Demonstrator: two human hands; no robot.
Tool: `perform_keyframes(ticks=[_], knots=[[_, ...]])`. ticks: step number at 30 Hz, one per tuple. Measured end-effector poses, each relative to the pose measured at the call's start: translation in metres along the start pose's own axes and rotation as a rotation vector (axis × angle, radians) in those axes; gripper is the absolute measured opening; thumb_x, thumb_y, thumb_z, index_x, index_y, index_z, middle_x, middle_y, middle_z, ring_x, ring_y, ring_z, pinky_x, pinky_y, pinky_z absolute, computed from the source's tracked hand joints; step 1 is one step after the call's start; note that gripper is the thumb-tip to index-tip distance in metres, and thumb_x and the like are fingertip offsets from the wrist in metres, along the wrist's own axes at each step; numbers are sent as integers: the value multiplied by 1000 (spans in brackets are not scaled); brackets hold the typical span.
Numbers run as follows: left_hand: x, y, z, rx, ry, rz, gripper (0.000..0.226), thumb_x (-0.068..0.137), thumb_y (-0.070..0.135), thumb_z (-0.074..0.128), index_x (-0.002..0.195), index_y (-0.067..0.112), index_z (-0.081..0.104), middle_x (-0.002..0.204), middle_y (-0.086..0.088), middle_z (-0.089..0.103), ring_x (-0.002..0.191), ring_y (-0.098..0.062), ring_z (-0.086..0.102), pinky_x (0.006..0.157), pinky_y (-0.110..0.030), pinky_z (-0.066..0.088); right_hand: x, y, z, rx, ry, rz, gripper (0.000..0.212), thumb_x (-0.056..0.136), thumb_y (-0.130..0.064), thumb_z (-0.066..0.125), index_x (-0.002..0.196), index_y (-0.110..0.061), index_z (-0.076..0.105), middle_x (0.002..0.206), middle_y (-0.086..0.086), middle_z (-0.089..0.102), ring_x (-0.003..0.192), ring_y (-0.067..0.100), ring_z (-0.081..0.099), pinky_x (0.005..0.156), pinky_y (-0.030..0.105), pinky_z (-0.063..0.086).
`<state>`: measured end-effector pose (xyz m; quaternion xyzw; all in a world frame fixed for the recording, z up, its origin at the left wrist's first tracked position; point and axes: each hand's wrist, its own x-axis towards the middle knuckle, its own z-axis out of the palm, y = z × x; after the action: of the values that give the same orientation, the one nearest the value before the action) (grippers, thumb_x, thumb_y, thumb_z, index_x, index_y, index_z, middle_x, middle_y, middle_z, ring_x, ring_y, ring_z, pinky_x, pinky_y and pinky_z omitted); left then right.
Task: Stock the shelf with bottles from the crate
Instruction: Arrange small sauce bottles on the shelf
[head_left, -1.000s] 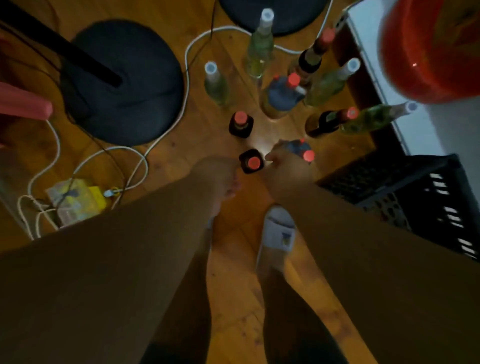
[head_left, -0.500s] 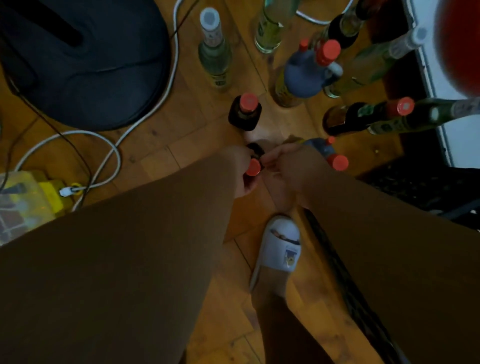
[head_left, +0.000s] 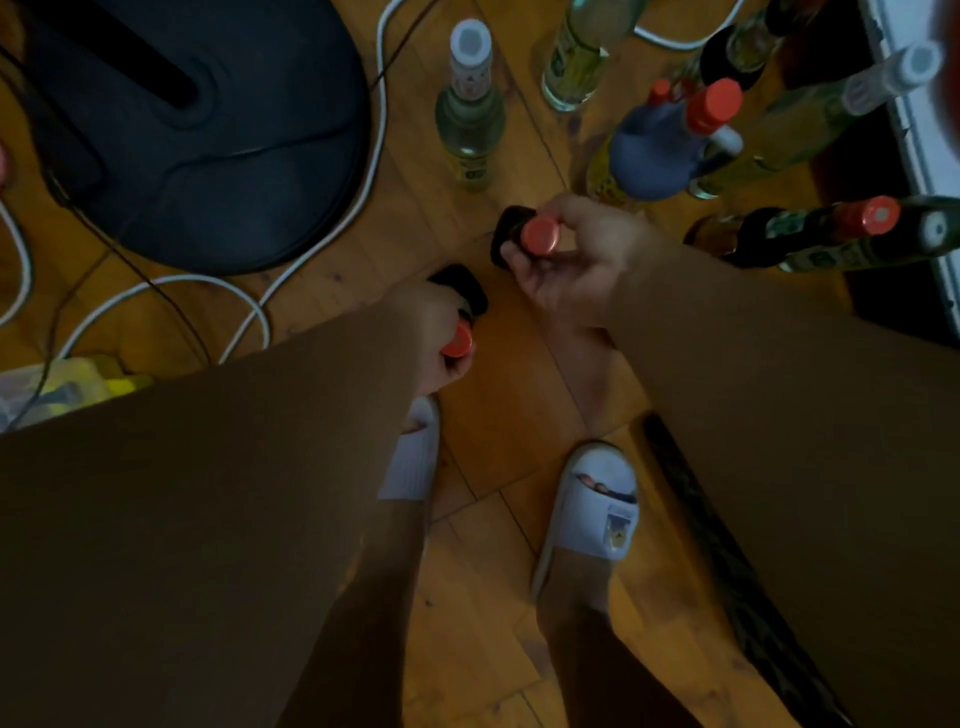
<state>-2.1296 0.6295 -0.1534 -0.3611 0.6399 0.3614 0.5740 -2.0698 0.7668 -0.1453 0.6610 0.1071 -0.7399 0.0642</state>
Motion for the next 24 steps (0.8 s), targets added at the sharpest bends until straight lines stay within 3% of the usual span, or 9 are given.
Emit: perform_keyframes(ticks=[2, 4, 5, 7, 9, 11, 14, 18, 24], knots=[[-3, -4, 1, -5, -18, -58, 10, 101, 18, 49, 95, 11, 47, 95, -12, 51, 77, -22, 54, 65, -34, 54, 1, 12, -6, 2, -7, 65, 21, 92, -7, 54, 111, -3, 48, 101, 18, 50, 78, 25, 56, 49, 29, 55], [-8, -5, 4, -23, -27, -83, 16, 100, 16, 50, 86, 12, 44, 96, -14, 50, 79, -24, 54, 77, -37, 55, 7, 24, -15, -98, 34, 153, 17, 90, -9, 57, 103, -8, 47, 98, 12, 48, 76, 21, 52, 48, 26, 52], [-3, -5, 3, 0, -13, -91, 18, 100, 18, 52, 86, 11, 43, 94, -14, 50, 77, -24, 53, 76, -34, 55, 11, 28, -18, -173, 71, 174, 20, 89, -14, 61, 103, -11, 47, 95, 9, 49, 71, 17, 52, 45, 23, 49], [1, -6, 0, 10, -13, -86, 21, 99, 28, 55, 99, 8, 48, 90, -13, 50, 71, -21, 52, 53, -23, 55, 17, 31, -21, -322, 134, 164, 29, 90, -28, 67, 107, -15, 48, 85, 4, 52, 57, 11, 51, 39, 17, 41], [-2, -4, -3, 39, -1, -72, 40, 95, 37, 60, 121, 8, 49, 96, -12, 54, 66, -18, 52, 34, -18, 46, 16, 33, -24, -392, 153, 141, 30, 92, -36, 64, 109, -15, 49, 76, 1, 52, 45, 8, 47, 35, 14, 36], [-17, -5, -8, 130, 47, -52, 41, 91, 42, 63, 111, 8, 53, 95, -9, 56, 56, -12, 52, 31, -13, 38, -5, 38, -31, -378, 131, 111, 28, 94, -37, 62, 107, -15, 51, 71, 0, 52, 39, 6, 46, 33, 13, 34], [-73, -11, -13, 251, -2, 22, 33, 97, 36, 55, 80, 9, 50, 67, -6, 48, 29, -6, 45, 27, -13, 32, -64, 46, -47, -341, 46, 38, 25, 94, -38, 60, 101, -15, 53, 65, -1, 52, 40, 6, 46, 33, 15, 33], [-187, -17, -19, 186, -44, 29, 24, 93, 36, 63, 90, 13, 57, 68, 1, 54, 39, -4, 46, 32, -13, 34, -182, 48, -59, -296, -44, -42, 24, 96, -37, 57, 85, -16, 53, 62, 0, 52, 41, 7, 44, 35, 18, 32], [-404, -35, -8, 194, -141, 234, 17, 98, 30, 55, 93, 14, 56, 68, 0, 52, 48, -8, 42, 37, -16, 33, -395, 41, -79, -256, -139, -205, 33, 99, -38, 50, 74, -17, 52, 61, -2, 46, 41, 6, 36, 33, 16, 26]])
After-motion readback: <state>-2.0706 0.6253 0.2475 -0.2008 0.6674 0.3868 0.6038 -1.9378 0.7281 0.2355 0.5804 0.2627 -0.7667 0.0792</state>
